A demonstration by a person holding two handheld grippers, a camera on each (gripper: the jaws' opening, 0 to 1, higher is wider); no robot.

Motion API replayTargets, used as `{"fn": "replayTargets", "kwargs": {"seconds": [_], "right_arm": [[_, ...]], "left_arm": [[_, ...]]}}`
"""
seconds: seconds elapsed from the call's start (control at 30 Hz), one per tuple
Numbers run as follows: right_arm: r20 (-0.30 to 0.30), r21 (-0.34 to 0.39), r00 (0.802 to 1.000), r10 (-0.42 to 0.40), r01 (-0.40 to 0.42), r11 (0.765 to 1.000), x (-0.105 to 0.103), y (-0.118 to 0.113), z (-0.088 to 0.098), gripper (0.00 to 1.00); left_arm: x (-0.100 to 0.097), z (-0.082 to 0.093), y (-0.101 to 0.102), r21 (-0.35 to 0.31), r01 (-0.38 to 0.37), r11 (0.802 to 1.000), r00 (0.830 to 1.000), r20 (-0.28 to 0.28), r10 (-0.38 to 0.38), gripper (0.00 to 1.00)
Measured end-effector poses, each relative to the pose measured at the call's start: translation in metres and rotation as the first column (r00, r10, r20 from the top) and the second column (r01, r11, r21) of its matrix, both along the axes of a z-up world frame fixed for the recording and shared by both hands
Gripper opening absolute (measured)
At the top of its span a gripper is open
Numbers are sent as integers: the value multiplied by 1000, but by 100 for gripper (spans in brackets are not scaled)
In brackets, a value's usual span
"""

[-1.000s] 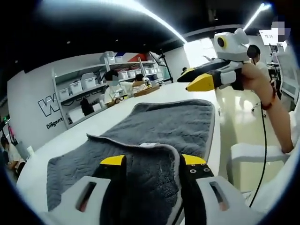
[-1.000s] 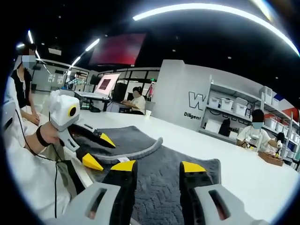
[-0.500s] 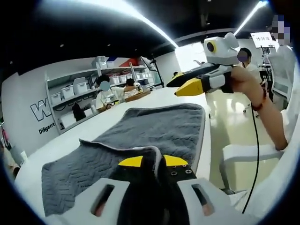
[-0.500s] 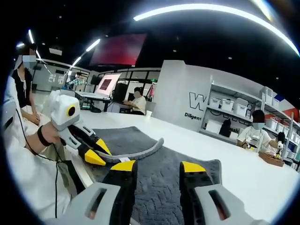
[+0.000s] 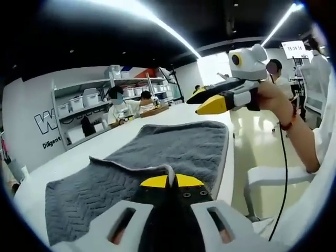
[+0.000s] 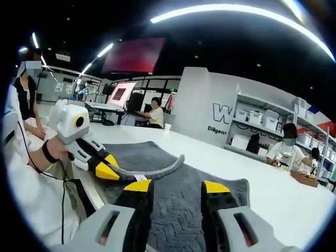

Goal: Open the folded towel by lifting each exposed corner and separating the folded layers until the towel lies flat within the target outline without major curled edges

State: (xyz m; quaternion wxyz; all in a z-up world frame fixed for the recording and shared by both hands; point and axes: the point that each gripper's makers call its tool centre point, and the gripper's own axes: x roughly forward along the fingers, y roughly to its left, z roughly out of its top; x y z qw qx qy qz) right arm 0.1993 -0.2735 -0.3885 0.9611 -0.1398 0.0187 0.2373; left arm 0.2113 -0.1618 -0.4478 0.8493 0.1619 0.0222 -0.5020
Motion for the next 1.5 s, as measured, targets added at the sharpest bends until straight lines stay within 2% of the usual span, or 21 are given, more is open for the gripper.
{"fn": "replayTargets", "kwargs": {"seconds": [0.1,0.4,0.5,0.6,0.73,0.83,1.0,1.5], "right_arm": [[3,-2,1000,9,-9,1000,0,4,1,32],[1,0,999,42,-42,999,9,21,-2,31],[-6,-12,998,58,-59,998,12,27,-4,31],[-7,7,997,79,-79,997,16,33,-3,31],[-9,-57,998,69,-70,996,21,37,-2,32],[-10,-39,996,91,-92,995,21,41,0,32],[-25,-46,995,92,-93,995,25,44,-5,31],[-26,-51,993,119,-120,991,34,63,1,31]], "left_arm": [[0,0,1,-9,-2,1000,1000,-11,2,1],[1,2,1,3,8,1000,1000,6,-8,1],[4,4,3,-11,8,1000,1000,-18,-8,1],[5,4,4,-11,0,1000,1000,-11,0,1],[4,5,3,-21,11,1000,1000,-16,-12,1],[5,5,4,-41,15,999,999,-36,-16,1],[4,6,4,-41,15,999,1000,-25,-16,1],[5,4,9,-39,2,999,1000,-9,-3,0]]}}
